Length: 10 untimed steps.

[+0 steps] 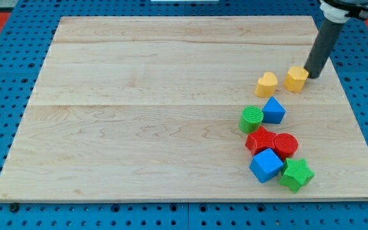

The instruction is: Move blue triangle diagonally to the green circle

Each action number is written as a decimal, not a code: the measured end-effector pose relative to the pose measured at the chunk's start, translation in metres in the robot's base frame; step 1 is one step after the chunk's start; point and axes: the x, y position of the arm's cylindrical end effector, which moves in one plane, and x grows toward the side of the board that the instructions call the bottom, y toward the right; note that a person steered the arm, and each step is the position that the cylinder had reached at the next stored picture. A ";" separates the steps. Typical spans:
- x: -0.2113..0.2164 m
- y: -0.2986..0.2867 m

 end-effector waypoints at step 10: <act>0.052 -0.048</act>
